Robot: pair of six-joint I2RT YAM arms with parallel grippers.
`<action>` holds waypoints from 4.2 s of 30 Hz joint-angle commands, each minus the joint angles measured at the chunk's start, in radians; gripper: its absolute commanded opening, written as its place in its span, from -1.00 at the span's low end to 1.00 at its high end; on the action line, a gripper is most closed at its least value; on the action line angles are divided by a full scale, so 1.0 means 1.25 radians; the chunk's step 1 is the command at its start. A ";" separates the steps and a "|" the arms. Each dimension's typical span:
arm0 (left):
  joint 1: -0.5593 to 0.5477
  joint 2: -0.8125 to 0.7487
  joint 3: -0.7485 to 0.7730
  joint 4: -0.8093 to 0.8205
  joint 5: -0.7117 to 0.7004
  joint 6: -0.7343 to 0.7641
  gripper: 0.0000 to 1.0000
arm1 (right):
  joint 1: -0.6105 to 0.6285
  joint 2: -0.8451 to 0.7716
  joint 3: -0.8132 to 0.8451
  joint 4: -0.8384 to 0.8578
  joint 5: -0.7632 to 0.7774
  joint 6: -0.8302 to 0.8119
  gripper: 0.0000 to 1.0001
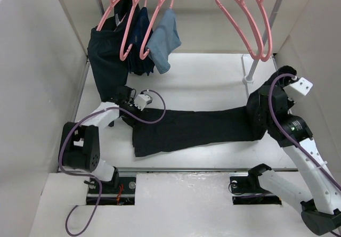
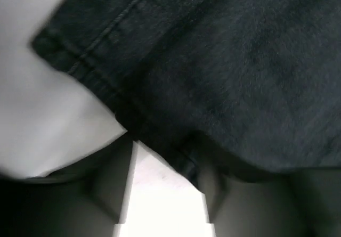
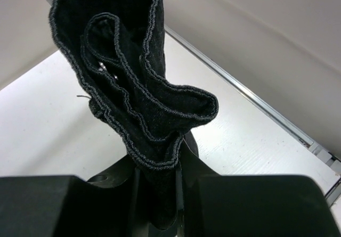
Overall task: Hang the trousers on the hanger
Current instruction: Fold the trousers at the center of the board.
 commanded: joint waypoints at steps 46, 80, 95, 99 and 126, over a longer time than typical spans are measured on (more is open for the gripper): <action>-0.037 0.169 0.054 0.115 -0.139 -0.046 -0.57 | 0.461 0.262 0.233 0.014 0.252 0.075 -1.00; -0.052 0.156 0.065 -0.016 0.189 0.028 -0.64 | 0.653 0.605 0.326 0.281 0.089 -0.018 -1.00; 0.099 0.158 0.165 -0.106 0.242 0.028 -0.35 | 0.670 0.781 0.243 0.305 -0.083 0.036 -1.00; 0.150 0.108 0.219 -0.116 0.252 -0.003 -0.27 | 0.670 0.761 0.206 0.325 -0.098 0.036 -1.00; 0.021 -0.081 0.179 -0.209 0.167 -0.008 0.13 | 0.500 0.350 -0.120 0.253 -0.512 0.053 1.00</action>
